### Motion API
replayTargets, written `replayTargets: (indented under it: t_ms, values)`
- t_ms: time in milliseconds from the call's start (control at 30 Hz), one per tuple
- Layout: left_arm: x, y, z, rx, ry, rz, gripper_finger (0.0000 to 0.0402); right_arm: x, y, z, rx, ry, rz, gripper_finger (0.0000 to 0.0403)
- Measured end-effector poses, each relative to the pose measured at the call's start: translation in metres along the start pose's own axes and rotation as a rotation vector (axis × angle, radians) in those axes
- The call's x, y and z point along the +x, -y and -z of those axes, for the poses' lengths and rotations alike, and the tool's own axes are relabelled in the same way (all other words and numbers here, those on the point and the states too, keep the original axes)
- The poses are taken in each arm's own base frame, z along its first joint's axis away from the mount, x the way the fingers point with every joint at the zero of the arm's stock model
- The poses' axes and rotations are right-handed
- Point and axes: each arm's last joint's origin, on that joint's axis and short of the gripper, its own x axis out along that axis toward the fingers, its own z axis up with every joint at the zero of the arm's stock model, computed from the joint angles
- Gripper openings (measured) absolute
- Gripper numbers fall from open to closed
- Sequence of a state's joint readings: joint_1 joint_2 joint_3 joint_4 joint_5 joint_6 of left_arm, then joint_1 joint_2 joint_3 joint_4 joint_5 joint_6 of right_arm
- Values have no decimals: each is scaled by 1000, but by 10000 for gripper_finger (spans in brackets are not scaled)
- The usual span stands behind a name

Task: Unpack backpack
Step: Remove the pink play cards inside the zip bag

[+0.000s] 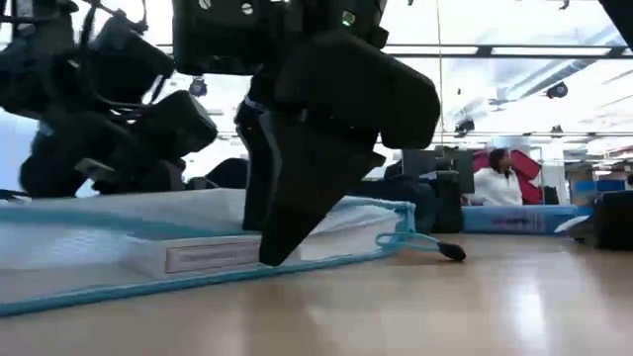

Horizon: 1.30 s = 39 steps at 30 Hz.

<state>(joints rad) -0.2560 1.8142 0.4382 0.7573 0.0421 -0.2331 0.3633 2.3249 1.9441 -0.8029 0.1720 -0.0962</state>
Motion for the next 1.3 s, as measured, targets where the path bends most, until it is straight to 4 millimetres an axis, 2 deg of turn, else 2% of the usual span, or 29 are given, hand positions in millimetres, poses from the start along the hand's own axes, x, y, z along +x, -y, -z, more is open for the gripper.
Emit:
replayTargets:
  t_ms: [300,633,767,1000,1300]
  values:
    - [25,4,-13,122,1,127,25,1,2,-2,2,22,37,305]
    - [22,1,-11,114,3,113,25,-9,-4,-3,44,-18,58,332]
    - [21,1,-11,114,4,114,25,-23,-8,-9,57,12,75,334]
    - [21,0,-10,114,5,114,25,-26,-12,-7,92,-24,58,333]
    - [21,0,-10,114,3,114,25,-33,-37,-17,168,60,-167,316]
